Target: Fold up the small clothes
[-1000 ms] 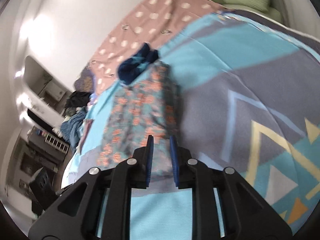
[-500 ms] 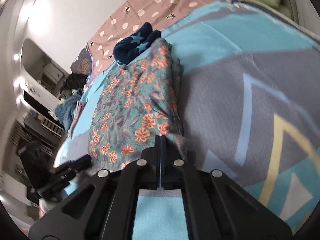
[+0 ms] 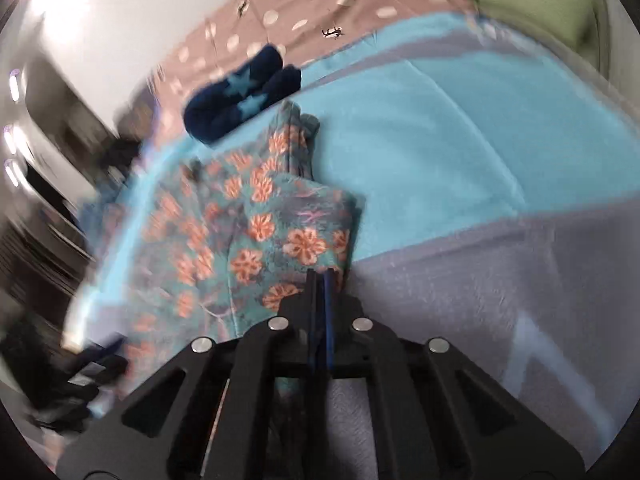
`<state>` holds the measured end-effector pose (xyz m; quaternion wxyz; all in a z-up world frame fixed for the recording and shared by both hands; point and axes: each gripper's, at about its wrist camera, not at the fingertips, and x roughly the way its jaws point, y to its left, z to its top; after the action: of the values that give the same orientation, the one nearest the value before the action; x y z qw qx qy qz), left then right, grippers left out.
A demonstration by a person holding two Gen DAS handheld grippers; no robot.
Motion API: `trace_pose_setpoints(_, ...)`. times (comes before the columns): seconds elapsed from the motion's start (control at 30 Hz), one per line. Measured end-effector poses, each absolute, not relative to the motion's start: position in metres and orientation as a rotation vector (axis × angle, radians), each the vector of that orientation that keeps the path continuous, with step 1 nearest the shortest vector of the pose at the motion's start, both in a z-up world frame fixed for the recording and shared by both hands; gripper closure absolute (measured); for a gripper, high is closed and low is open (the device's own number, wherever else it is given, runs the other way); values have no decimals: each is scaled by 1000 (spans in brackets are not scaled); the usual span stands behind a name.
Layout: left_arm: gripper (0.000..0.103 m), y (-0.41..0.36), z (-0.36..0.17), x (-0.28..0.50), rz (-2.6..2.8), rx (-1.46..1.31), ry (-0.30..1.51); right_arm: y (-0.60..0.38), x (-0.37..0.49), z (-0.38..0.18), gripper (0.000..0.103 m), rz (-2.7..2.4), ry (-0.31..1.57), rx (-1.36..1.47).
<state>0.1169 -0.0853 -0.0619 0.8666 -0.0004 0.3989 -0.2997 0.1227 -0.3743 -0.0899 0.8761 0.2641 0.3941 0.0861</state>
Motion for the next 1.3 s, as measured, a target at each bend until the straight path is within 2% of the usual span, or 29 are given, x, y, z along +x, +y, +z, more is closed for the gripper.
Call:
trace_pose_setpoints(0.1, 63, -82, -60, 118, -628, -19, 839, -375, 116, -77, 92, 137, 802, 505)
trace_pose_setpoints(0.33, 62, -79, -32, 123, -667, -40, 787, -355, 134, -39, 90, 311, 757, 421)
trace_pose_setpoints(0.43, 51, -91, -40, 129, -590, 81, 770, -332, 161, -38, 76, 418, 806, 369)
trace_pose_setpoints(0.5, 38, -96, -65, 139, -539, 136, 841, -321, 177, -55, 78, 320, 874, 258)
trace_pose_setpoints(0.53, 37, -90, -69, 146, -558, 78, 870, -319, 184, -70, 78, 288, 896, 235)
trace_pose_setpoints(0.63, 36, -77, -69, 151, -576, -10, 883, -329, 177, -76, 79, 316, 851, 318)
trace_pose_setpoints(0.77, 36, -80, -66, 146, -559, 32, 862, -336, 161, -62, 79, 298, 818, 342)
trace_pose_setpoints(0.9, 36, -79, -60, 141, -553, 42, 845, -352, 136, -44, 62, 290, 764, 362)
trace_pose_setpoints(1.0, 36, -80, -59, 137, -552, 44, 849, -366, 121, -48, 56, 255, 804, 360)
trace_pose_setpoints(1.3, 36, -77, -60, 134, -566, 9, 875, -381, 94, -76, 47, 278, 891, 427)
